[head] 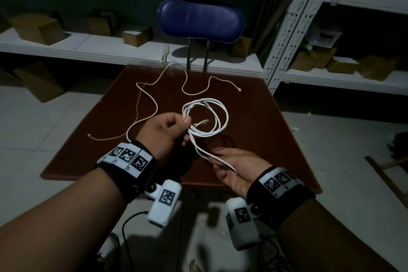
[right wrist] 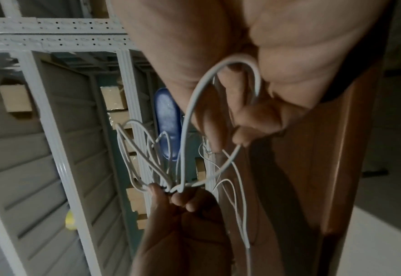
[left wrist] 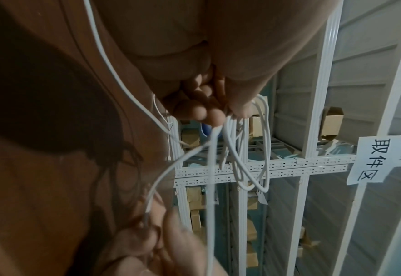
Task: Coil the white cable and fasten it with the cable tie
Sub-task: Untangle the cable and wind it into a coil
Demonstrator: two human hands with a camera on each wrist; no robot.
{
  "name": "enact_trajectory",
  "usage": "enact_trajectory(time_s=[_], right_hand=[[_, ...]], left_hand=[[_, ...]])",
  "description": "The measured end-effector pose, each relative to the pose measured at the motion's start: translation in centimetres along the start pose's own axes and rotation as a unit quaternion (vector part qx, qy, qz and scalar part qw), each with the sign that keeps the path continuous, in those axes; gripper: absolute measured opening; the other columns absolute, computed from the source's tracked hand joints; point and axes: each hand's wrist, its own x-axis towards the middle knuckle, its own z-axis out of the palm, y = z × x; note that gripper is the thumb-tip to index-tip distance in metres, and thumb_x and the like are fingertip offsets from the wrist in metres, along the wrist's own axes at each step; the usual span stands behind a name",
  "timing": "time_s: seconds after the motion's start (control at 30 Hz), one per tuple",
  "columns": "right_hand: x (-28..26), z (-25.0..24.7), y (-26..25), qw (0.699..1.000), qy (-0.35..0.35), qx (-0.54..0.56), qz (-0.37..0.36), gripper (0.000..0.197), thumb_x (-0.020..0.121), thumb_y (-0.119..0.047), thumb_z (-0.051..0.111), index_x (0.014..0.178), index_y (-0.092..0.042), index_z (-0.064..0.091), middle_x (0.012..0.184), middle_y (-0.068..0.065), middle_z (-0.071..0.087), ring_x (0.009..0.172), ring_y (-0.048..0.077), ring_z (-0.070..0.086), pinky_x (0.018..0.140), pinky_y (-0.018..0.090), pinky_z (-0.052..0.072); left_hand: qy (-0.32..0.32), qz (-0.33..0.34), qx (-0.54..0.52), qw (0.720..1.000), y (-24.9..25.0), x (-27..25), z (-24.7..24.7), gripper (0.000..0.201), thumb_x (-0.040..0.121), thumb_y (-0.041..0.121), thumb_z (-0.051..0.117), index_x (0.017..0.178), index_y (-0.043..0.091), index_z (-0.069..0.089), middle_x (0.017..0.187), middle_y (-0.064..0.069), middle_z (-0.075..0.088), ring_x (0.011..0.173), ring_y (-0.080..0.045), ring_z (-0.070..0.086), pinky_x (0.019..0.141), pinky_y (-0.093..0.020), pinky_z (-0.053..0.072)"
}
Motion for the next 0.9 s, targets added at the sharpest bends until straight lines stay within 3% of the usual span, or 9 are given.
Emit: enact_trajectory(time_s=[0.2,0.33,0.4,0.5,0.6,0.67,0.77,0.83,0.9], right_hand=[[0.9,-2.3,-1.0,0.989,0.049,-0.138,-0.030,0.009,0.085,-0.007,0.075,0.086,0.001,0.072,0.062,0.007,0.058,0.045,0.010,0.043,0.036,0.018,0.025],[1.3,-3.3,-1.5,0.976,0.036,-0.212,-0.018,0.024,0.080,-0.034,0.078,0.066,-0.015,0.077,0.087,0.015,0.056,0.048,0.015,0.037,0.050,0.024,0.019],[1.0,-3.3,-1.7,0.957,0.031,-0.289,-0.020,0.026,0.078,-0.041,0.077,0.068,-0.016,0.077,0.077,0.013,0.061,0.047,0.017,0.040,0.049,0.025,0.024],[0.6,-2.8,-1.8,0.884,0.039,-0.451,-0.114,0.020,0.084,-0.031,0.076,0.072,-0.017,0.069,0.057,-0.002,0.063,0.048,0.013,0.056,0.048,0.027,0.044],[0.3,-2.7,-1.6,0.731,0.107,-0.637,-0.221,0.012,0.085,-0.022,0.069,0.076,-0.025,0.062,0.071,-0.006,0.065,0.067,0.013,0.062,0.065,0.034,0.055],[0.1,-3.0,-2.0,0.693,0.170,-0.667,-0.216,0.009,0.089,-0.021,0.060,0.082,-0.025,0.058,0.077,-0.007,0.063,0.071,0.016,0.061,0.064,0.031,0.051],[0.2,-4.0,-3.4,0.720,0.239,-0.630,-0.166,0.027,0.096,-0.044,0.054,0.085,-0.021,0.059,0.078,-0.001,0.061,0.070,0.020,0.056,0.058,0.029,0.038],[0.4,-4.6,-4.0,0.773,0.244,-0.565,-0.154,0.047,0.097,-0.057,0.047,0.077,-0.016,0.060,0.072,0.003,0.060,0.066,0.023,0.056,0.056,0.031,0.036],[0.5,-4.9,-4.2,0.814,0.245,-0.495,-0.178,0.050,0.096,-0.056,0.051,0.070,-0.013,0.060,0.064,0.005,0.059,0.062,0.024,0.057,0.056,0.031,0.037]], left_hand=[[0.022,-0.016,-0.041,0.999,0.6,-0.1,-0.3,0.030,0.099,0.022,0.059,0.073,0.007,0.063,0.057,-0.001,0.061,0.051,-0.012,0.057,0.052,-0.021,0.050],[0.008,-0.051,-0.086,0.995,0.5,-0.4,-0.1,0.027,0.098,0.021,0.058,0.076,0.007,0.063,0.059,-0.004,0.059,0.051,-0.016,0.056,0.053,-0.024,0.053],[0.006,-0.059,-0.127,0.990,0.3,-0.5,0.0,0.024,0.098,0.022,0.059,0.079,0.008,0.062,0.064,-0.007,0.057,0.052,-0.018,0.050,0.057,-0.030,0.053],[0.014,-0.064,-0.178,0.982,0.2,-0.3,-0.1,0.019,0.098,0.023,0.059,0.087,0.007,0.060,0.067,-0.009,0.055,0.054,-0.019,0.046,0.061,-0.034,0.052],[0.025,-0.068,-0.200,0.977,0.4,-0.3,0.0,0.022,0.099,0.022,0.056,0.084,0.008,0.059,0.065,-0.009,0.054,0.053,-0.017,0.047,0.054,-0.027,0.047],[0.033,-0.070,-0.208,0.975,0.5,-0.3,-0.1,0.025,0.100,0.024,0.055,0.080,0.009,0.057,0.065,-0.008,0.053,0.054,-0.018,0.048,0.057,-0.029,0.045],[0.053,-0.079,-0.212,0.973,0.5,0.0,-0.7,0.027,0.100,0.026,0.055,0.077,0.011,0.053,0.065,-0.007,0.053,0.052,-0.017,0.049,0.055,-0.027,0.043],[0.051,-0.087,-0.200,0.975,0.1,0.3,-1.2,0.025,0.099,0.027,0.056,0.080,0.011,0.052,0.066,-0.008,0.053,0.053,-0.018,0.049,0.058,-0.029,0.041],[0.044,-0.085,-0.167,0.981,-0.5,0.4,-1.3,0.024,0.099,0.028,0.058,0.084,0.009,0.054,0.066,-0.009,0.053,0.054,-0.020,0.049,0.059,-0.030,0.040]])
